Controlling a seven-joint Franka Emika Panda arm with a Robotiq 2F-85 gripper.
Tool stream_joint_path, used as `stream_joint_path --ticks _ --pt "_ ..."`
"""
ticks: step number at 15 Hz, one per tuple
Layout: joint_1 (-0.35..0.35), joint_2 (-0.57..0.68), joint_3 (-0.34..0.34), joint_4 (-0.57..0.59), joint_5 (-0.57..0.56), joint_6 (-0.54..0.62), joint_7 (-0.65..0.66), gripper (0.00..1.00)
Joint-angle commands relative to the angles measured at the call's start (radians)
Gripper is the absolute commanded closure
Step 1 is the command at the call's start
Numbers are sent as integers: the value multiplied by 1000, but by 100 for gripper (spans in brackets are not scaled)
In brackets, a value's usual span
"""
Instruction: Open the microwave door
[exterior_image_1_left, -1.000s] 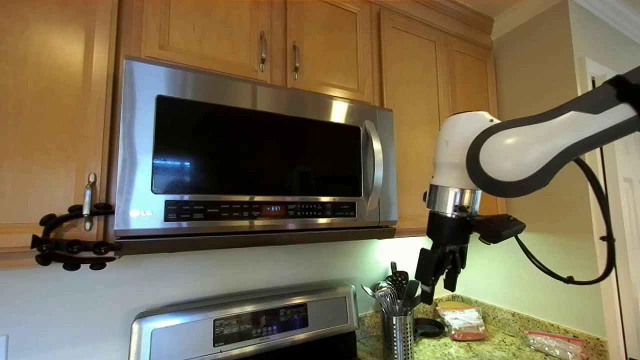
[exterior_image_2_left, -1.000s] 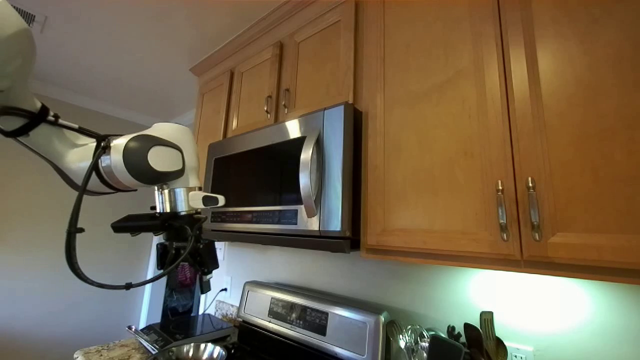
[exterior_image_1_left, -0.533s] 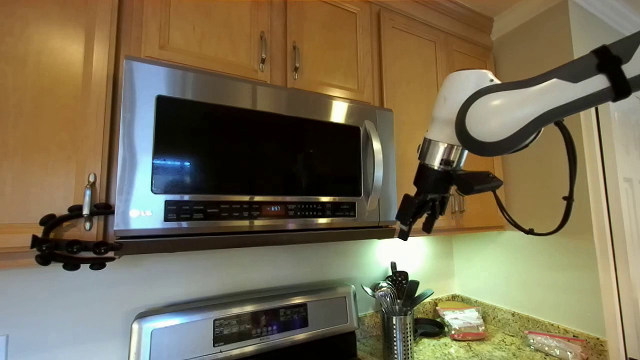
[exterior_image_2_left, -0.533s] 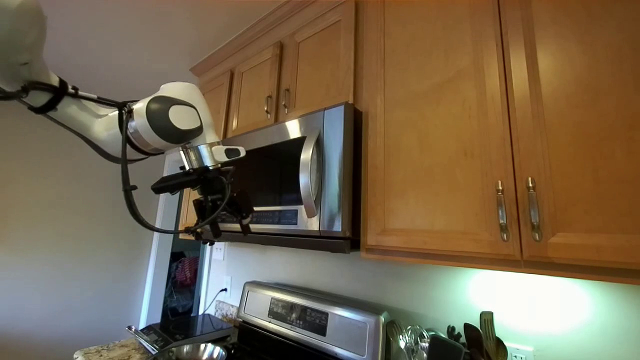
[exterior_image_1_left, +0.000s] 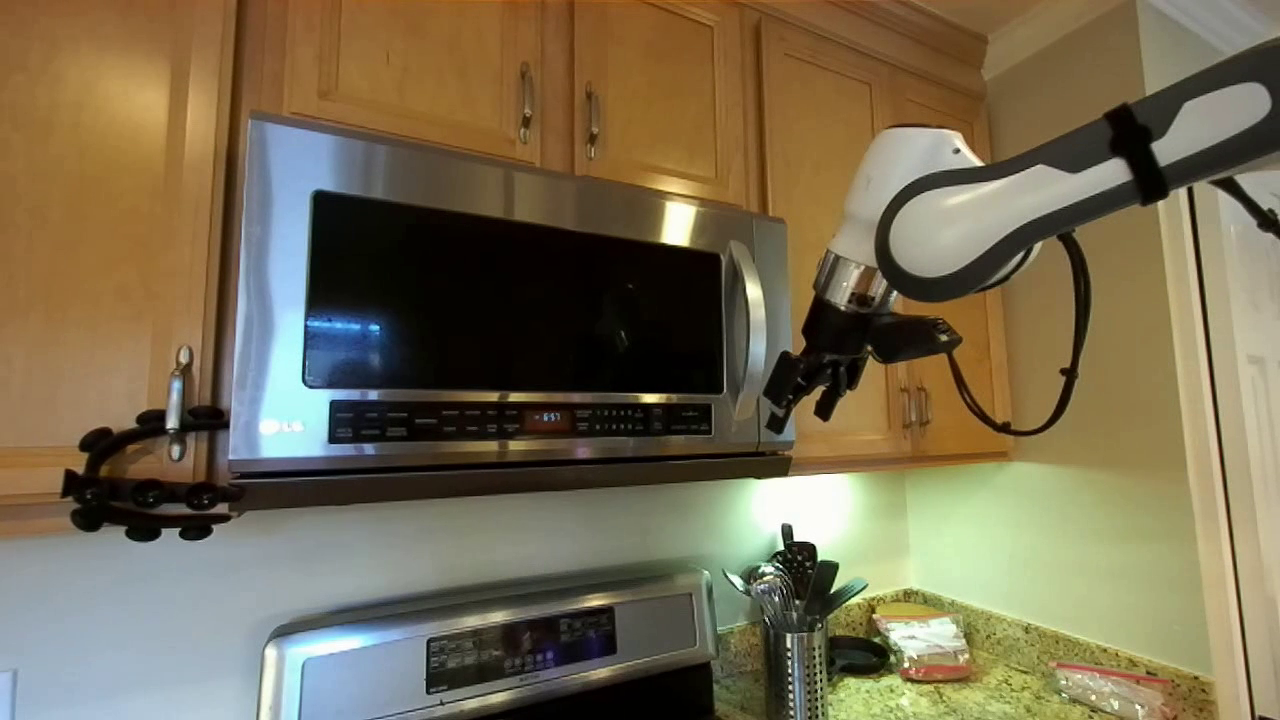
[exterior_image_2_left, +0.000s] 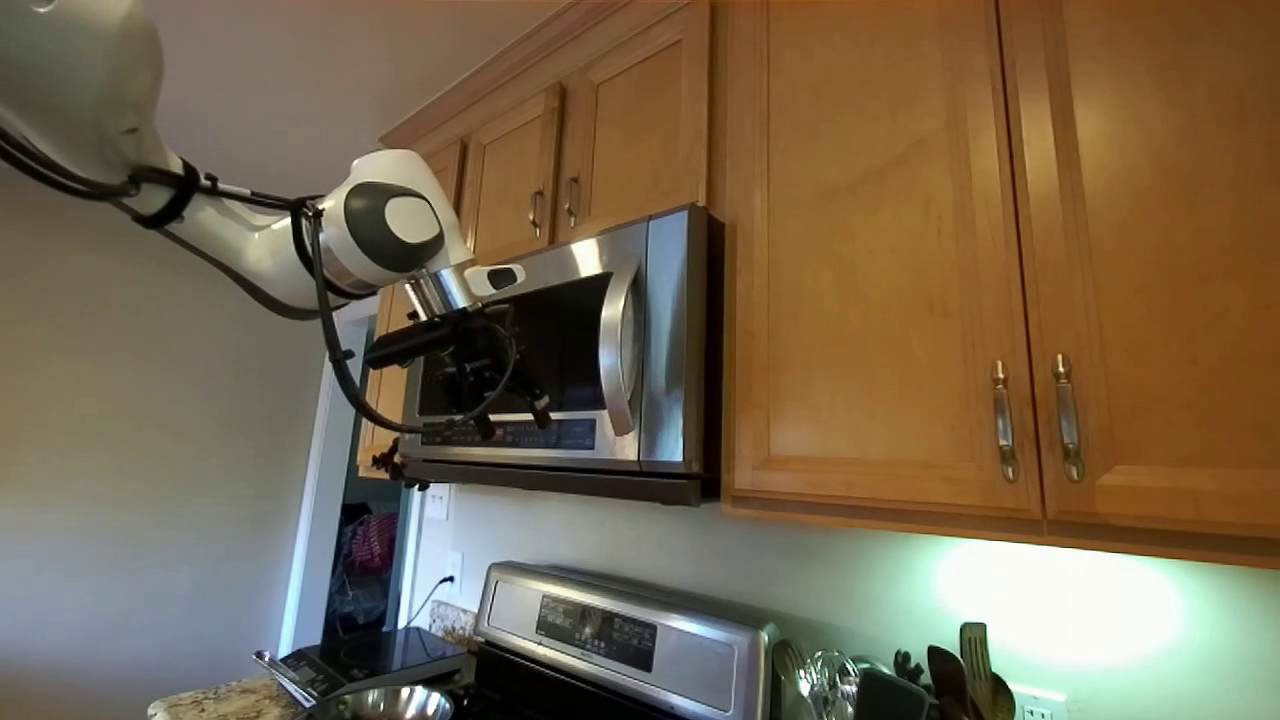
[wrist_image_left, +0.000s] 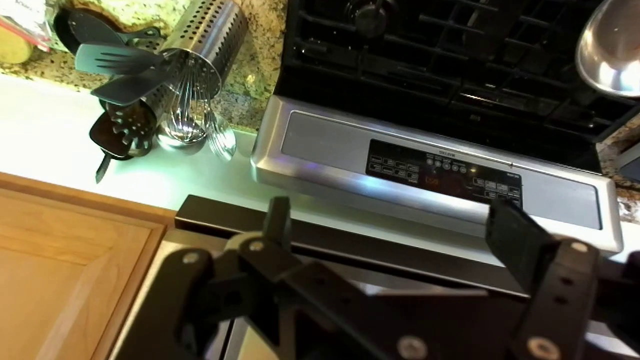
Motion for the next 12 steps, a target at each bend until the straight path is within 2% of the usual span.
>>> stream_joint_path --ticks 1,6,12 --pt "15 2 -13 4 -10 -4 7 0" --pt "-22 14 -3 61 -97 41 19 0" --pt "-78 87 -26 169 -156 166 42 0"
